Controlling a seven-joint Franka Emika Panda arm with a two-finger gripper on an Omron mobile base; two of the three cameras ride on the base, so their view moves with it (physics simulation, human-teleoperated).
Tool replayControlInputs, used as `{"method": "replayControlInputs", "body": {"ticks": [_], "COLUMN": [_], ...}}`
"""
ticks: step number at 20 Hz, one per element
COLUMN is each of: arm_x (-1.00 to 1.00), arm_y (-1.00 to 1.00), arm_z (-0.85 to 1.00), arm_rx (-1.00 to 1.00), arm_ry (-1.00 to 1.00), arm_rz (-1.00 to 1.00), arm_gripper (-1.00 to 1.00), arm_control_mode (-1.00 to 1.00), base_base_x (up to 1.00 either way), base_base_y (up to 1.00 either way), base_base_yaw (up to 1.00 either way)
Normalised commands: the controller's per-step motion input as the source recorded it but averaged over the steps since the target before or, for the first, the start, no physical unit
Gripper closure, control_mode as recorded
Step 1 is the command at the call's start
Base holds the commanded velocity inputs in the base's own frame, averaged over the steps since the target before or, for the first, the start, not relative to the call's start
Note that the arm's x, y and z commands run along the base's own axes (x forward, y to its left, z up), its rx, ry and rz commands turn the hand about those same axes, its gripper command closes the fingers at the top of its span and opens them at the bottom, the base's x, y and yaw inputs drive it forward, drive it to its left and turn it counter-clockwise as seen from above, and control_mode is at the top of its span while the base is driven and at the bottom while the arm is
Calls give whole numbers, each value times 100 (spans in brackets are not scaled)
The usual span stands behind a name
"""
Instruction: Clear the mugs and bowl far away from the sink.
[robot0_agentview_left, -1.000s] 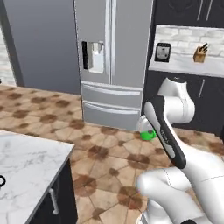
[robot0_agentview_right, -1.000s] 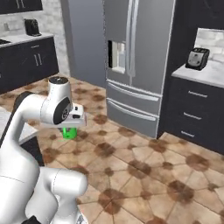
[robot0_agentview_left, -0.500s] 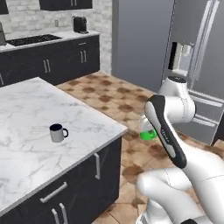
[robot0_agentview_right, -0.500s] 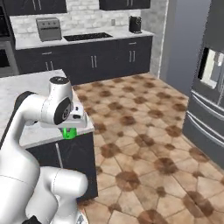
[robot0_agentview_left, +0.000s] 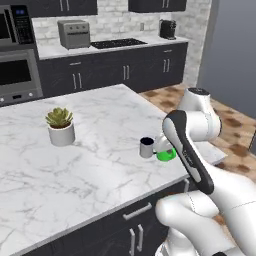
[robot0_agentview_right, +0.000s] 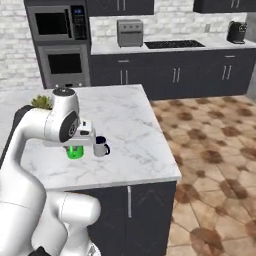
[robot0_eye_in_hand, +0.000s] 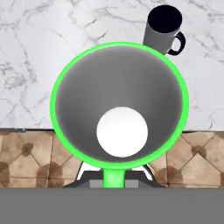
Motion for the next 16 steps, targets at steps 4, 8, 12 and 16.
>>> {"method": "replayControlInputs", "body": {"ticks": [4, 8, 12, 16], "arm_x": [0, 0, 47, 97], "arm_y": [0, 0, 13, 24], "arm_z": [0, 0, -21, -70], "arm_rx": [0, 0, 0, 0], "arm_ry": [0, 0, 0, 0], "arm_rz": [0, 0, 9, 2], "arm_gripper": [100, 100, 100, 100], "arm_control_mode": [100, 100, -100, -100], "base_base_x": [12, 11, 11, 0], "base_base_y": [45, 11, 6, 0], "base_base_yaw": [42, 40, 5, 0]}}
